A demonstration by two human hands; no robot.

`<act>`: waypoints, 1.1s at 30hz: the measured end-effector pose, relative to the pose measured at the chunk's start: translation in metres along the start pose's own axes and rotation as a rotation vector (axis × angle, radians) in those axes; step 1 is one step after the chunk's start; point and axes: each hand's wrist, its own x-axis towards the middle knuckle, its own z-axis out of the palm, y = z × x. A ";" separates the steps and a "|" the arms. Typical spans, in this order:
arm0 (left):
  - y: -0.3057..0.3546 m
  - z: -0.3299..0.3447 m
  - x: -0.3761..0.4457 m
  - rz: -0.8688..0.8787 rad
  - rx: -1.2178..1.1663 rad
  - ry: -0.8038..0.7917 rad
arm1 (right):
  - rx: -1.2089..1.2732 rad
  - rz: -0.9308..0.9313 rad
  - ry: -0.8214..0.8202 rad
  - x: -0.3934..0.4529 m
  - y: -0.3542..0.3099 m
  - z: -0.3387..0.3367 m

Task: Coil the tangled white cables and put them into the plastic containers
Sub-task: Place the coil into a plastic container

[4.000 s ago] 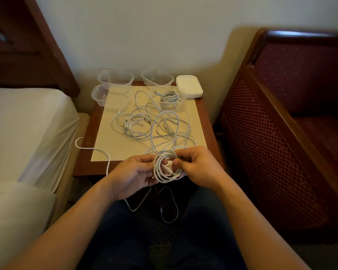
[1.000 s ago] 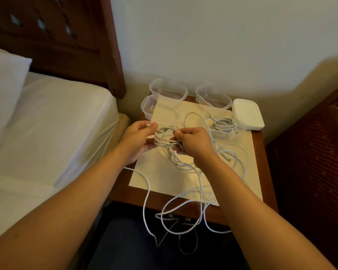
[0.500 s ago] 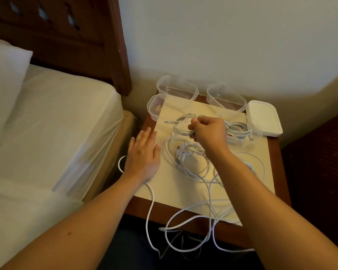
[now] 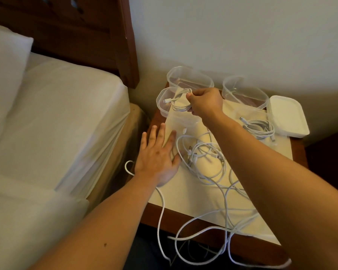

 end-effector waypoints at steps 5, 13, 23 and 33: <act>0.001 -0.001 0.000 -0.003 -0.011 0.002 | -0.070 -0.019 -0.060 0.006 0.006 0.006; -0.001 0.002 0.000 0.005 -0.019 0.012 | -0.376 -0.086 -0.123 0.012 0.001 0.009; -0.003 0.000 0.000 0.010 -0.035 -0.035 | -0.614 -0.241 0.005 -0.033 -0.015 -0.004; -0.011 -0.010 -0.004 -0.042 -0.327 0.022 | -0.242 -0.259 0.181 -0.187 0.065 -0.072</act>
